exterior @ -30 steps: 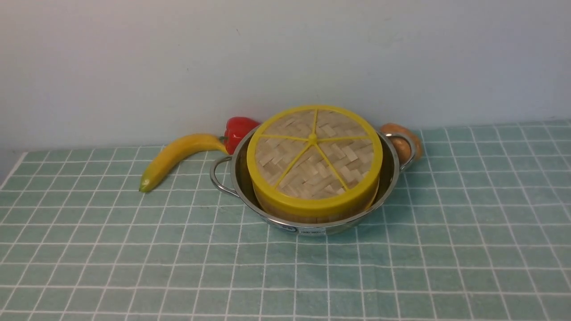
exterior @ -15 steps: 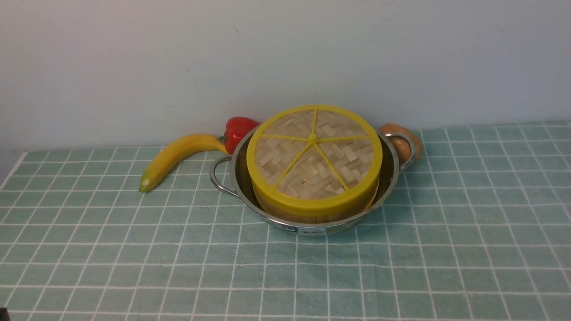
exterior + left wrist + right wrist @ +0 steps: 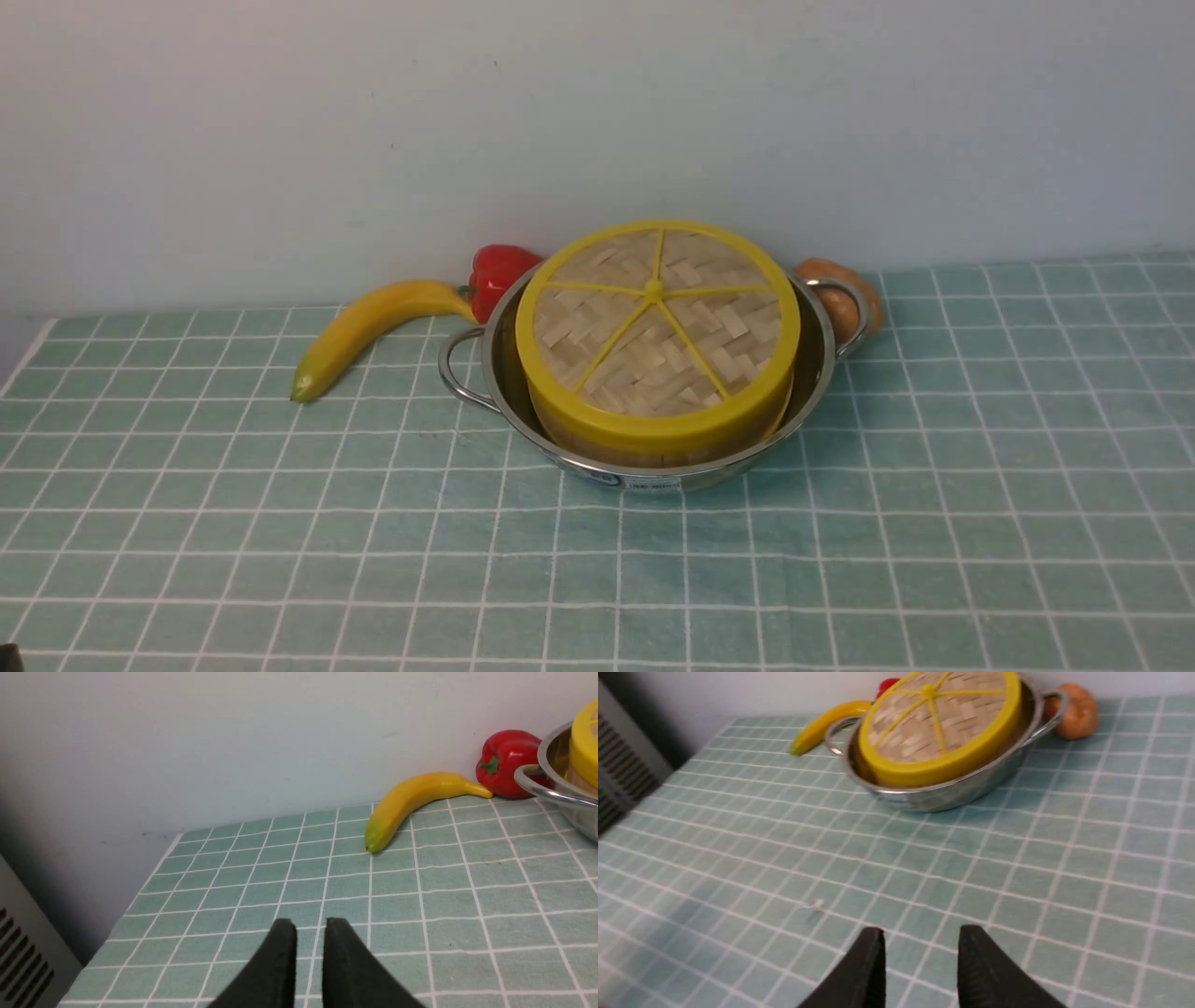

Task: Place the steamer in the pot on the blue tablecloth, and put the lid on the steamer.

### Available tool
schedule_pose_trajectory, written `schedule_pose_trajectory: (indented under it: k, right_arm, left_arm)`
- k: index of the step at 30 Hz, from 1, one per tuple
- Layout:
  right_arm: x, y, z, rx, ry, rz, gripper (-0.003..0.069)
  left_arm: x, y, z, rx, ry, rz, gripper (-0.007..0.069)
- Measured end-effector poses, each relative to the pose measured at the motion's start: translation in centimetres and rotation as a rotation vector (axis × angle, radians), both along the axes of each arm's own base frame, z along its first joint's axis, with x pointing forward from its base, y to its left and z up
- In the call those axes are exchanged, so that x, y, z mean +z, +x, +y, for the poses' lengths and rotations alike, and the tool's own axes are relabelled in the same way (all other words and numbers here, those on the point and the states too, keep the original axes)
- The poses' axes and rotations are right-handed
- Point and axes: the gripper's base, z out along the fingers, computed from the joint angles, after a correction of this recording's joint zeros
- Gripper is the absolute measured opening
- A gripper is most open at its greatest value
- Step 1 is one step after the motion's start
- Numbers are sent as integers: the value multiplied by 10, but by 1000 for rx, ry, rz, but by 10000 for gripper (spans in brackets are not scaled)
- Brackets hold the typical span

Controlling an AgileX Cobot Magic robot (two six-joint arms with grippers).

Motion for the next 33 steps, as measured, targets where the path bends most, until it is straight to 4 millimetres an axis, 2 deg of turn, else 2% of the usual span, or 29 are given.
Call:
schedule_pose_trajectory:
  k: [3,5,8,11,14,15,18,19,21,24,29,33]
  right_arm:
    - [6,6,-2,-67,-82,-134,240]
    - [14,14,-5,-138,-138,-319,240]
    - [12,23,-6,-188,-193,-461,240]
    - [-3,33,-7,-211,-215,-507,240]
    - [-46,57,-8,-234,-225,-491,240]
    - [-47,58,-8,-239,-222,-500,240]
    - [-88,73,-9,-276,-216,-520,240]
    - [-87,73,-10,-279,-213,-531,240]
    - [-106,79,-11,-313,-204,-545,240]
    - [-116,81,-13,-347,-193,-575,240]
    - [-114,81,-14,-356,-190,-605,240]
    - [-118,81,-13,-343,-198,-562,240]
  left_arm:
    - [0,0,0,0,0,0,95]
    - [0,0,0,0,0,0,96]
    - [0,0,0,0,0,0,104]
    - [0,0,0,0,0,0,107]
    - [0,0,0,0,0,0,111]
    - [0,0,0,0,0,0,112]
    - [0,0,0,0,0,0,117]
    - [0,0,0,0,0,0,117]
    - [0,0,0,0,0,-1,117]
    - [0,0,0,0,0,-3,125]
    - [0,0,0,0,0,-3,129]
    - [0,0,0,0,0,-3,139]
